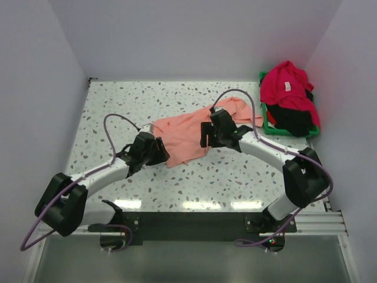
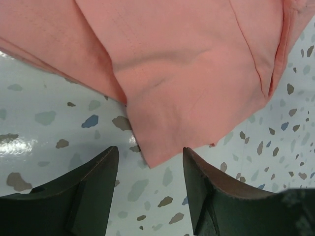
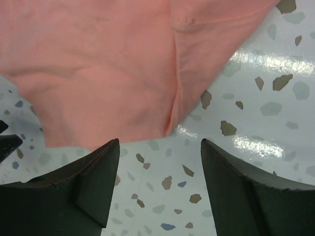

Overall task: Fold and stack the t-shirts
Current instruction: Flatten the tshirt out

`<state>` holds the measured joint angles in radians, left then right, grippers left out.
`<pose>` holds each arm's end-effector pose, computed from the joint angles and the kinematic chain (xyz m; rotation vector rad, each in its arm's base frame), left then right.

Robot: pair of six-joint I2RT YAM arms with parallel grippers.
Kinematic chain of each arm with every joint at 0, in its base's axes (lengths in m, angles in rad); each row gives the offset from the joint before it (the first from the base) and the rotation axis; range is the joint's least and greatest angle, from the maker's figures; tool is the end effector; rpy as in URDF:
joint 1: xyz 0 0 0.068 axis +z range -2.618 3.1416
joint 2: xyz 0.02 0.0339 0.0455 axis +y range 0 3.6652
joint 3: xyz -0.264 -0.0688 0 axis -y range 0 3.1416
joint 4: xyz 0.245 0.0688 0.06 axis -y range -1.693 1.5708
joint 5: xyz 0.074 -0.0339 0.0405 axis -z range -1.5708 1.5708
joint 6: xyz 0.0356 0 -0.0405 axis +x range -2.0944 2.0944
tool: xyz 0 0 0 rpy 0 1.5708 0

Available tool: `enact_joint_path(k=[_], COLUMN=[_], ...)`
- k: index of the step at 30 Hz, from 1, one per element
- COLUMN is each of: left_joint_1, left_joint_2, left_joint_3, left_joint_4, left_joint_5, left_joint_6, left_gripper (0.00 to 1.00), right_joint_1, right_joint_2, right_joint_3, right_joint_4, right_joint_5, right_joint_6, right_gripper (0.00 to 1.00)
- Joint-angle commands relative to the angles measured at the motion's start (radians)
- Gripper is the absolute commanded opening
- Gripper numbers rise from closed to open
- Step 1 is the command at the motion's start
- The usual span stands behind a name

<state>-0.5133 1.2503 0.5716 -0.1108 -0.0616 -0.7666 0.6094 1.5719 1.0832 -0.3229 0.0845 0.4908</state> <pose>0.2122 -0.1171 0.1792 -0.3370 2.4031 -0.5367 0.2806 0.1922 0.2360 -0.1027 2.4181 0.4175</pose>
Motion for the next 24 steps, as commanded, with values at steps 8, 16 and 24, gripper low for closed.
enact_joint_path(k=[8,16,24], left_joint_1=[-0.073,-0.113,-0.117], left_joint_2=[0.162,0.256,0.242], left_joint_3=[0.031,0.071,0.094], left_joint_4=[0.151,0.132,0.079], left_joint_5=[-0.04,-0.089,-0.115], left_joint_6=[-0.033,-0.033,-0.031], left_gripper=[0.57,0.43,0.0], right_joint_1=[0.004,0.003,-0.013], right_joint_2=[0.08,0.275,0.372], right_joint_3=[0.013,0.191,0.296], right_joint_4=[0.123,0.094,0.062], right_joint_5=[0.133,0.236,0.362], right_joint_6=[-0.009,-0.049,-0.069], right_gripper=[0.72,0.73,0.72])
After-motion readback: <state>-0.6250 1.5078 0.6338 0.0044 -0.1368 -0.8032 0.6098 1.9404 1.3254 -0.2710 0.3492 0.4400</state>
